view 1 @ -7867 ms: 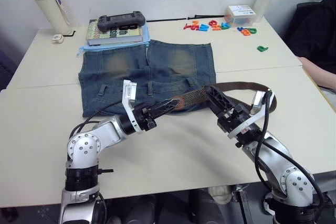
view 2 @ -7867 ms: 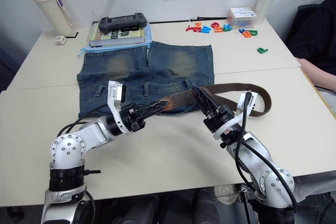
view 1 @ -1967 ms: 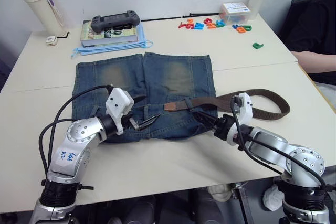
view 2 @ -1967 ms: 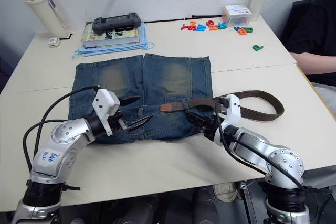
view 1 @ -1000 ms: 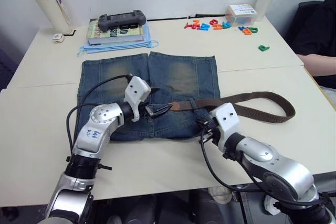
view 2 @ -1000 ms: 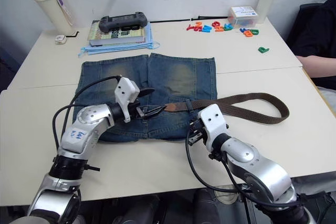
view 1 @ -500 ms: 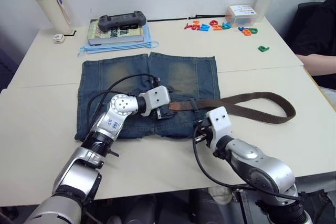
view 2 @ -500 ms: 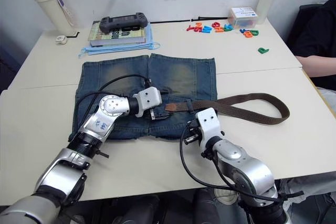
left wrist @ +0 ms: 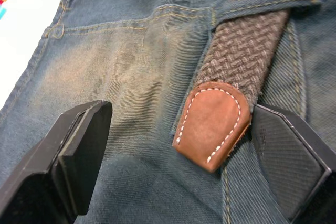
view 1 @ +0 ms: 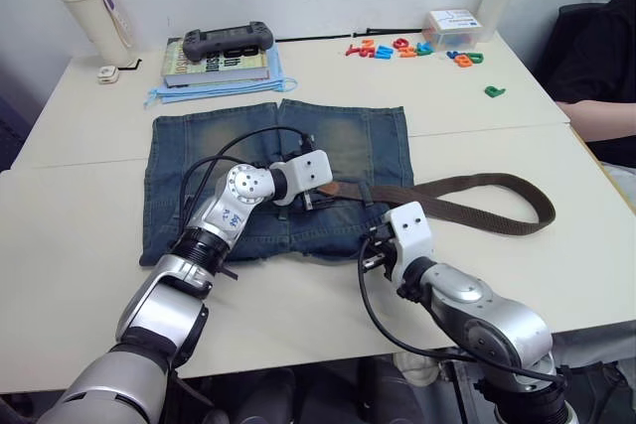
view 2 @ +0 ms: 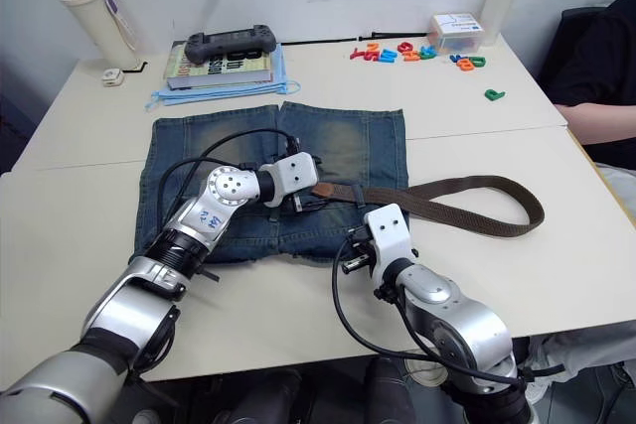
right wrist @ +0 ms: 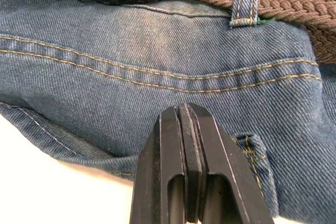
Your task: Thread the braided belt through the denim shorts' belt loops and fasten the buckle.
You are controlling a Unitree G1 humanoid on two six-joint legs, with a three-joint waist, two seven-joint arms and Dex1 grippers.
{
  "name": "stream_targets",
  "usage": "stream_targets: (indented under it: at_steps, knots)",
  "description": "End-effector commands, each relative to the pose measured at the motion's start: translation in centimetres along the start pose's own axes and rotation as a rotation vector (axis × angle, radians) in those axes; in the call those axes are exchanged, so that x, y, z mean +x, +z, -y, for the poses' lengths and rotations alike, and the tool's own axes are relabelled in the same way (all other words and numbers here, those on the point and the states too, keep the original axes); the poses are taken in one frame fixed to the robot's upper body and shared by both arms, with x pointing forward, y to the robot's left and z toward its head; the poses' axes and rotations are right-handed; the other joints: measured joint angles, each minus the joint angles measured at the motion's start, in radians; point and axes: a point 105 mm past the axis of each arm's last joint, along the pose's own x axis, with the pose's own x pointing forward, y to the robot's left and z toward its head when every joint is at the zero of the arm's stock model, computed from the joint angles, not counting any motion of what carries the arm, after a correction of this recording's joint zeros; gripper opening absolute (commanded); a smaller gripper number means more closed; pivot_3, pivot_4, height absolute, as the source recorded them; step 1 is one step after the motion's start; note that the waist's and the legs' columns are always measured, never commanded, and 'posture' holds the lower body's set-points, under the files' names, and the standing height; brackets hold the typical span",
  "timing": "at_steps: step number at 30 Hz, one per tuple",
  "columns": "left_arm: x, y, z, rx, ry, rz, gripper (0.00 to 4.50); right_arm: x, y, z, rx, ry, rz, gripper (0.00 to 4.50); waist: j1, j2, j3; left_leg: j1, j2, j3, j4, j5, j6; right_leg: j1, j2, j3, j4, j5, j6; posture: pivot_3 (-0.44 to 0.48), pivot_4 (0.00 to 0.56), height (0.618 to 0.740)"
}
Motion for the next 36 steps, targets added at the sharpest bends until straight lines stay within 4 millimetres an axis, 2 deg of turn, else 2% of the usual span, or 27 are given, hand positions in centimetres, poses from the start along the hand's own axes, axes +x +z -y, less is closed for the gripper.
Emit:
stream_targets:
  at_steps: [1, 6, 8, 9, 10, 13, 18, 22, 24, 26, 30, 33, 36]
  knots:
    - [-0.7, -2.0, -0.3, -0.075, 0.002, -0.072, 4.42, -0.5, 1.4, -0.4, -0.016, 0.004, 0.059, 0.03, -0.002, 0.000, 0.000, 0.000, 0.000, 0.000, 0.000, 0.000, 0.000, 0.000, 0.000, 0.000, 0.000, 0.000, 0.000, 0.000, 0.150, 0.713]
    - [-1.1, -1.5, -0.4, -0.046, -0.001, -0.022, 4.42, -0.5, 1.3, -0.5, -0.011, -0.001, 0.059, 0.03, -0.009, 0.000, 0.000, 0.000, 0.000, 0.000, 0.000, 0.000, 0.000, 0.000, 0.000, 0.000, 0.001, 0.000, 0.000, 0.000, 0.150, 0.713]
    - [-1.2, -1.4, -0.2, -0.016, -0.012, -0.002, 3.89, -0.5, 1.3, -0.5, -0.006, -0.002, 0.059, 0.00, -0.012, 0.000, 0.000, 0.000, 0.000, 0.000, 0.000, 0.000, 0.000, -0.001, 0.000, 0.000, 0.001, 0.000, 0.000, 0.000, 0.150, 0.713]
    - [-1.3, -1.3, 0.1, 0.003, -0.022, 0.014, 3.84, -0.5, 1.3, -0.5, -0.004, -0.002, 0.058, 0.00, -0.016, 0.000, 0.000, 0.000, 0.000, 0.000, 0.000, 0.000, 0.000, -0.001, 0.000, 0.000, 0.001, 0.000, 0.000, 0.000, 0.150, 0.713]
    - [-1.3, -1.2, 0.3, 0.017, -0.029, 0.025, 3.35, -0.6, 1.2, -0.6, -0.003, -0.002, 0.057, 0.00, -0.018, 0.000, 0.000, 0.000, 0.000, 0.000, 0.000, 0.000, 0.000, -0.001, 0.000, 0.000, 0.000, 0.000, 0.000, 0.000, 0.150, 0.713]
    - [-1.4, -1.2, 0.6, 0.039, -0.032, 0.033, 2.26, -0.6, 1.2, -0.6, -0.001, -0.002, 0.057, 0.00, -0.021, 0.000, 0.000, 0.000, 0.000, 0.000, -0.001, 0.000, 0.000, -0.001, 0.000, 0.000, 0.000, 0.000, 0.000, 0.000, 0.150, 0.713]
    - [-1.6, -0.5, 0.3, 0.036, -0.005, 0.080, 0.04, -0.5, 1.2, -0.7, 0.001, 0.000, 0.058, 0.00, -0.021, 0.000, 0.000, -0.001, 0.000, 0.000, -0.001, 0.000, 0.000, -0.001, 0.000, 0.000, 0.000, 0.000, 0.000, 0.000, 0.150, 0.713]
    - [-2.5, -0.1, -0.6, 0.024, 0.051, 0.121, 0.01, -0.5, 1.1, -0.7, 0.003, -0.002, 0.056, 0.00, -0.021, 0.000, 0.000, -0.001, 0.000, 0.000, -0.001, 0.000, 0.000, -0.001, 0.000, 0.000, 0.000, 0.000, 0.000, 0.000, 0.150, 0.713]
    - [-3.6, 0.3, -1.3, 0.029, 0.085, 0.163, 0.01, -0.5, 1.1, -0.6, 0.007, -0.006, 0.054, 0.00, -0.022, 0.000, 0.000, -0.001, 0.000, 0.000, -0.001, 0.000, 0.000, -0.001, 0.000, 0.000, 0.000, 0.000, 0.000, 0.000, 0.150, 0.713]
    - [-5.4, 0.8, -2.0, 0.099, 0.126, 0.198, 0.01, -0.5, 1.0, -0.6, 0.011, -0.011, 0.052, 0.00, -0.026, 0.000, 0.000, -0.001, 0.000, 0.000, -0.001, 0.000, 0.000, -0.002, 0.000, 0.000, 0.000, 0.000, 0.000, 0.000, 0.150, 0.713]
    - [-7.6, 0.8, -1.9, 0.256, 0.131, 0.177, 0.01, -0.5, 1.1, -0.5, 0.021, -0.016, 0.055, 0.00, -0.026, 0.000, 0.000, -0.001, 0.001, 0.000, -0.002, 0.000, -0.001, -0.003, 0.000, 0.001, 0.000, 0.000, 0.000, 0.000, 0.150, 0.713]
    - [-8.4, 0.7, -1.7, 0.304, 0.140, 0.152, 0.01, -0.4, 1.1, -0.4, 0.025, -0.018, 0.055, 0.00, -0.021, 0.000, 0.000, -0.001, 0.000, 0.000, -0.001, 0.000, -0.001, -0.003, 0.000, 0.000, 0.001, 0.000, 0.000, 0.000, 0.150, 0.713]
    - [-8.0, 1.0, -1.3, 0.299, 0.150, 0.147, 0.01, -0.3, 1.5, -0.9, 0.031, 0.008, 0.071, 0.00, -0.021, 0.001, 0.000, -0.001, 0.000, 0.000, -0.001, 0.000, -0.001, -0.002, 0.000, 0.001, 0.000, 0.000, 0.000, 0.000, 0.150, 0.713]
